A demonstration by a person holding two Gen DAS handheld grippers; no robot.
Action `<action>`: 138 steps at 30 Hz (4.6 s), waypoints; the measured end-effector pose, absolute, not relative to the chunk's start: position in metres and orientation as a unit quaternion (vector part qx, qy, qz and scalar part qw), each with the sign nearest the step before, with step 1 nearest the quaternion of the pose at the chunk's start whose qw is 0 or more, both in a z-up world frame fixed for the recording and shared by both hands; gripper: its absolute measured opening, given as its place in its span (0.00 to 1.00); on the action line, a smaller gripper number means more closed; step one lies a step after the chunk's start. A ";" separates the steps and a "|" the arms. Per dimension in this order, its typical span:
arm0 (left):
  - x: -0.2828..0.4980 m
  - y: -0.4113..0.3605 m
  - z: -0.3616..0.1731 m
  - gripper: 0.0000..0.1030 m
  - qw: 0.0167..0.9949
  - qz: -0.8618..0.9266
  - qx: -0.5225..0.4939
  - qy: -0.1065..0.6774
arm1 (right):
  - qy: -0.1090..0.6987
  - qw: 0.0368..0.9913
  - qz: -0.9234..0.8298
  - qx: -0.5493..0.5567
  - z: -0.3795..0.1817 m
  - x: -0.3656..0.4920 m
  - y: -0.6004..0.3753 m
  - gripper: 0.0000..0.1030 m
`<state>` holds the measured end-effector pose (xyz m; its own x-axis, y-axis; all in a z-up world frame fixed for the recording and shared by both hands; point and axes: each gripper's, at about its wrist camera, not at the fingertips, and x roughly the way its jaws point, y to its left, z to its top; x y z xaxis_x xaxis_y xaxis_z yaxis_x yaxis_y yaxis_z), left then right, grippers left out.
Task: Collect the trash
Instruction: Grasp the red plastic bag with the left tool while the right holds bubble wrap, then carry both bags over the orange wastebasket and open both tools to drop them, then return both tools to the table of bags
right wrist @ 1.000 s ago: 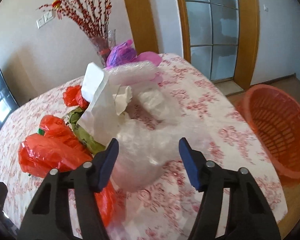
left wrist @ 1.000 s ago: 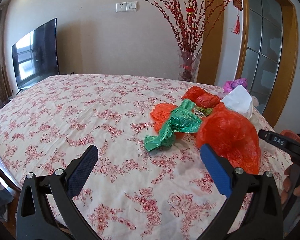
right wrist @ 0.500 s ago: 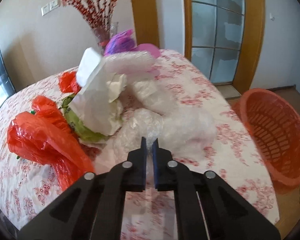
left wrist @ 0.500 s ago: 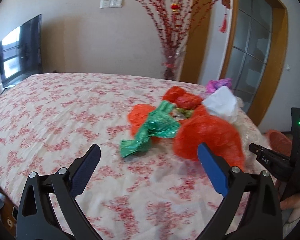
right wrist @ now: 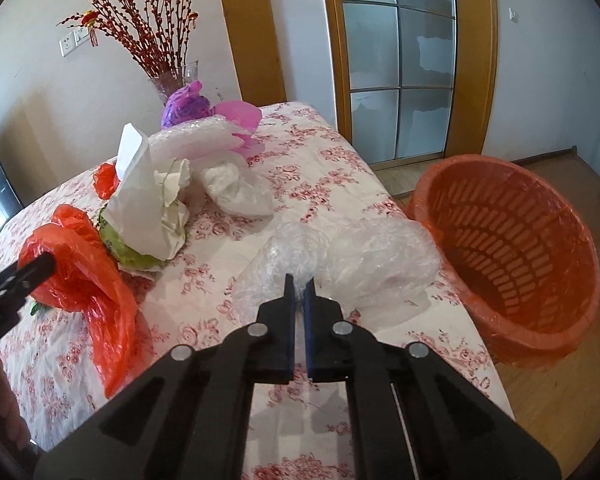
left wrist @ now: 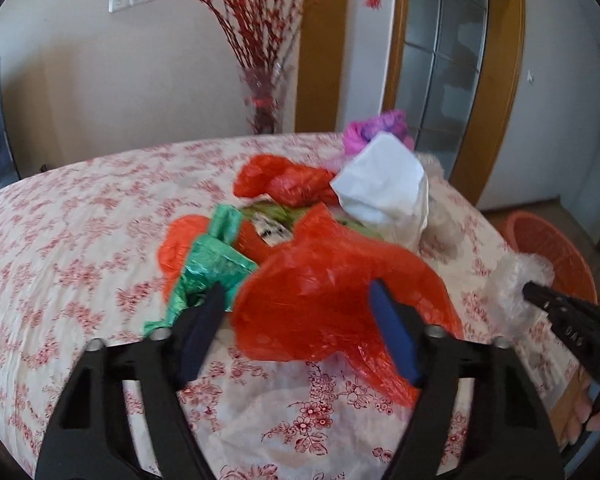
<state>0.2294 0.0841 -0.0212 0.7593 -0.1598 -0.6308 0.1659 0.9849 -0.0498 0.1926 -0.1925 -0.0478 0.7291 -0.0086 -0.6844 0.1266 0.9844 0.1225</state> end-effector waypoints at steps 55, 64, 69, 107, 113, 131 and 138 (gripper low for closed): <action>0.240 -0.199 0.019 0.15 0.906 -0.298 0.040 0.297 | 0.257 0.937 -0.175 0.161 0.017 0.152 -0.428 0.05; 0.246 -0.231 0.005 0.15 0.895 -0.314 0.048 0.312 | 0.254 0.934 -0.175 0.178 0.004 0.160 -0.450 0.05; 0.248 -0.241 -0.003 0.15 0.889 -0.323 0.050 0.321 | 0.257 0.932 -0.174 0.188 -0.004 0.164 -0.459 0.05; 0.227 -0.087 0.012 0.80 0.940 -0.156 0.056 0.299 | 0.262 0.943 -0.153 0.139 0.004 0.162 -0.392 0.65; 0.228 0.005 0.004 0.80 0.945 -0.082 0.039 0.315 | 0.272 0.948 -0.116 0.118 0.002 0.171 -0.343 0.65; 0.259 0.167 -0.056 0.59 0.916 -0.007 -0.035 0.399 | 0.324 0.942 -0.036 0.087 -0.017 0.204 -0.233 0.65; 0.267 0.162 -0.068 0.46 0.907 -0.047 -0.049 0.416 | 0.336 0.938 -0.029 0.079 -0.021 0.219 -0.213 0.65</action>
